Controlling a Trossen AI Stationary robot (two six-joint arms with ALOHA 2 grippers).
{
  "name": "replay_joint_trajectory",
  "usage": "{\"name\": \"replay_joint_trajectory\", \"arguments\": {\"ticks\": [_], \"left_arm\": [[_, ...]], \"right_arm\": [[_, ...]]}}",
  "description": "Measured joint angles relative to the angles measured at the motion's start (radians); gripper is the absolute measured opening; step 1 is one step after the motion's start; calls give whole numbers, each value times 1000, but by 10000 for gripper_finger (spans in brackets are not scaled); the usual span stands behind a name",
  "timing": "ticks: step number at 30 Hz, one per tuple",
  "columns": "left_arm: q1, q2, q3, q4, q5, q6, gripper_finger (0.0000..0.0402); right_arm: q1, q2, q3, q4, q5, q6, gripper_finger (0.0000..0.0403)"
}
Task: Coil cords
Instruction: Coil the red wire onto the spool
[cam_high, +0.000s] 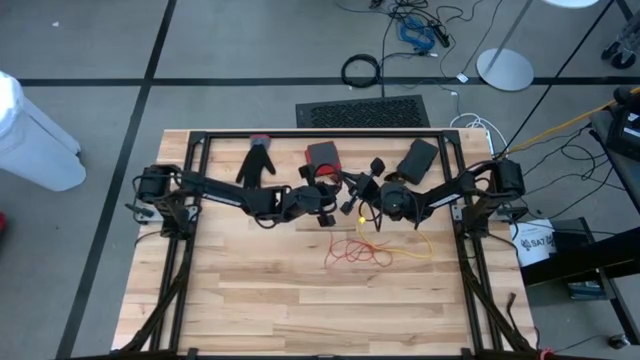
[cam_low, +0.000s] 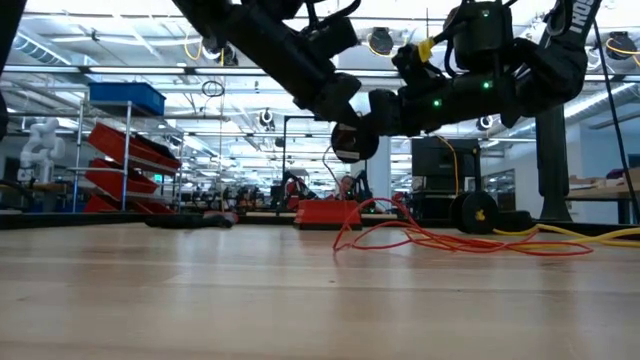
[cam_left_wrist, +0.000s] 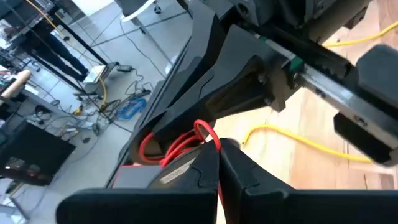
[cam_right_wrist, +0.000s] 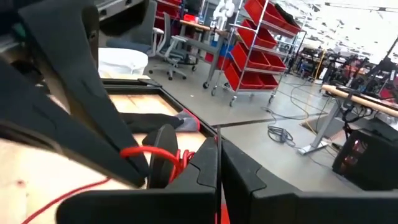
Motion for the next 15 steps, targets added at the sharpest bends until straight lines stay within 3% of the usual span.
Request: {"name": "replay_joint_trajectory", "arguments": {"ticks": [15], "left_arm": [[40, -46, 0, -183, -33, 45, 0]], "right_arm": [[-7, -18, 0, -66, -63, -17, 0]]}}
